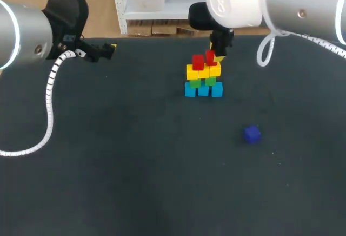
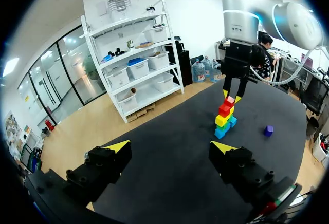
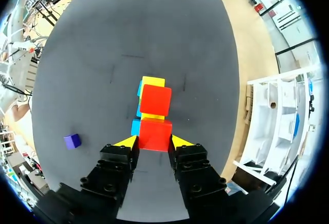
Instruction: Place the blue cubes, place green cubes on the blue cubes, place the yellow cubes on the green cubes, then place the red cubes on the yellow cubes, and place purple cube on the red cubes.
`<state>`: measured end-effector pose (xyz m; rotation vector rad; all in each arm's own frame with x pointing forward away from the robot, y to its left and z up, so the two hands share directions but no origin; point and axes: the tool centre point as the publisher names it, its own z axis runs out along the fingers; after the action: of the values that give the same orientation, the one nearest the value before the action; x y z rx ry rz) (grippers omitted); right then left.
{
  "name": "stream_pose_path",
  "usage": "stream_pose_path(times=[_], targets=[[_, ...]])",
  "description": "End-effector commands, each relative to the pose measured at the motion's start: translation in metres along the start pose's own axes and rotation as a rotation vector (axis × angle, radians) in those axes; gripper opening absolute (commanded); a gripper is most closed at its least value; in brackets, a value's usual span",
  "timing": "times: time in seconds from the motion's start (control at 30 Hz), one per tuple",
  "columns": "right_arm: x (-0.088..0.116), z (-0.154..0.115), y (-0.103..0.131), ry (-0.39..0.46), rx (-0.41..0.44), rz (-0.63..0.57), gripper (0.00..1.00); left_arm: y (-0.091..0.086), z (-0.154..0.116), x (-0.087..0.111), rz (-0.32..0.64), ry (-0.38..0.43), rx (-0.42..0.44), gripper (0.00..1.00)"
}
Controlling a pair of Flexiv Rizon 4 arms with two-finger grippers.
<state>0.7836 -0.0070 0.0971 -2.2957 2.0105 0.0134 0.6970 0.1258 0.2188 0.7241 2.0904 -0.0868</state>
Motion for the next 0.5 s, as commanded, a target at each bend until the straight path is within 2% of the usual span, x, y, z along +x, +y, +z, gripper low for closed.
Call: stream_pose_path(times=[0.03,0.23,0.37,0.5], targets=[[-0.0010,0.0007,-0.0017,0.000,-0.007,-0.002,0.02,0.0014,0.0008,0.0000,0.001,-0.001,0.006,1.00],[-0.0017,0.0016,-0.0014,0.003,-0.005,-0.005,0.09,0.0014,0.0008,0.0000,0.001,-0.001,0.006,1.00],[-0.0022,0.0022,-0.0006,0.003,-0.006,-0.006,0.11,0.0014,0.0008,0.0000,0.001,-0.001,0.006,1.00],[-0.0022,0.0042,-0.0006,0.005,-0.009,-0.003,0.18,0.0014,0.0008,0.0000,0.001,-0.001,0.006,1.00]])
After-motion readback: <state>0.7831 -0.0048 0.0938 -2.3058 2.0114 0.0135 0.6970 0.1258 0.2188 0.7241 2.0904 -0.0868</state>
